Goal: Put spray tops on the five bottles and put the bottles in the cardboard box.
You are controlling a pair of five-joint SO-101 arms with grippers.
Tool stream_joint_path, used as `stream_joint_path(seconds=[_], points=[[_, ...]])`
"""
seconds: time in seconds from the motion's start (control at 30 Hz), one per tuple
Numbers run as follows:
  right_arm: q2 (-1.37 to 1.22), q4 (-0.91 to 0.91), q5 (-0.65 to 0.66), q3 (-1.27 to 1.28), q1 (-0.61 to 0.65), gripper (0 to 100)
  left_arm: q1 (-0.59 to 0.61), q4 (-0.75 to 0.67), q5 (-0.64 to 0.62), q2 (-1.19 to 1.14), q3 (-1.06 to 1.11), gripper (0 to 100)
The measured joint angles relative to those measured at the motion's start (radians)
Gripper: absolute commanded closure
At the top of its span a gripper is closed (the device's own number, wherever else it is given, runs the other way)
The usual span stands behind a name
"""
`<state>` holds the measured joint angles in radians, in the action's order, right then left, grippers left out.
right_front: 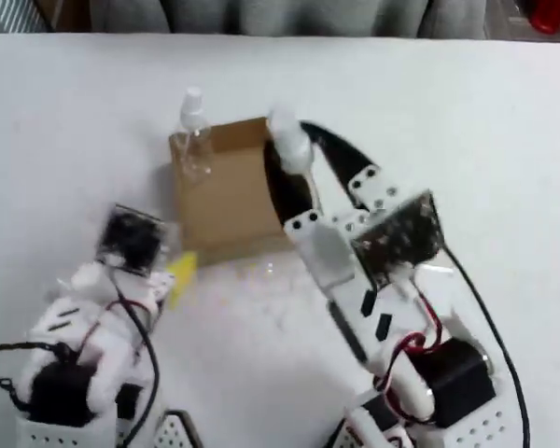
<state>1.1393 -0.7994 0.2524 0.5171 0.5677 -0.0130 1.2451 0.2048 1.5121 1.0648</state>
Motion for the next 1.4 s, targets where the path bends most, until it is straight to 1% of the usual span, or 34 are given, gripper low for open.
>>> stream_joint_path(seconds=[0.07,0.17,0.33,0.47,0.57,0.73,0.8,0.93,1.07,1.27,1.33,1.4], points=[[0.005,-0.077,0.000,0.000,0.002,98.3,0.077,0.000,0.000,0.003,0.018,98],[0.049,-0.195,0.000,0.000,0.000,98.3,0.135,0.000,0.000,-0.002,0.057,98],[0.189,-0.333,0.000,0.026,0.000,98.3,0.195,-0.025,0.000,-0.002,0.106,98],[0.265,-0.411,0.000,0.080,0.002,98.3,0.213,-0.029,0.000,-0.032,0.109,98],[0.282,-0.428,0.000,0.129,-0.029,98.3,0.229,-0.029,0.000,-0.172,0.095,98],[0.285,-0.430,0.000,0.212,-0.129,98.3,0.264,-0.029,-0.005,-0.417,-0.021,98],[0.285,-0.430,0.000,0.253,-0.155,98.3,0.273,-0.029,-0.038,-0.512,-0.063,98],[0.281,-0.430,0.000,0.296,-0.163,98.3,0.275,-0.034,-0.123,-0.686,-0.123,98],[0.285,-0.430,0.000,0.298,-0.167,98.3,0.275,-0.095,-0.164,-0.842,-0.141,98],[0.288,-0.443,0.000,0.298,-0.167,98.3,0.276,-0.204,-0.169,-1.071,-0.143,98],[0.288,-0.453,0.000,0.298,-0.167,98.3,0.279,-0.238,-0.169,-1.108,-0.143,93],[0.288,-0.453,0.000,0.298,-0.167,98.3,0.281,-0.253,-0.169,-1.111,-0.143,85]])
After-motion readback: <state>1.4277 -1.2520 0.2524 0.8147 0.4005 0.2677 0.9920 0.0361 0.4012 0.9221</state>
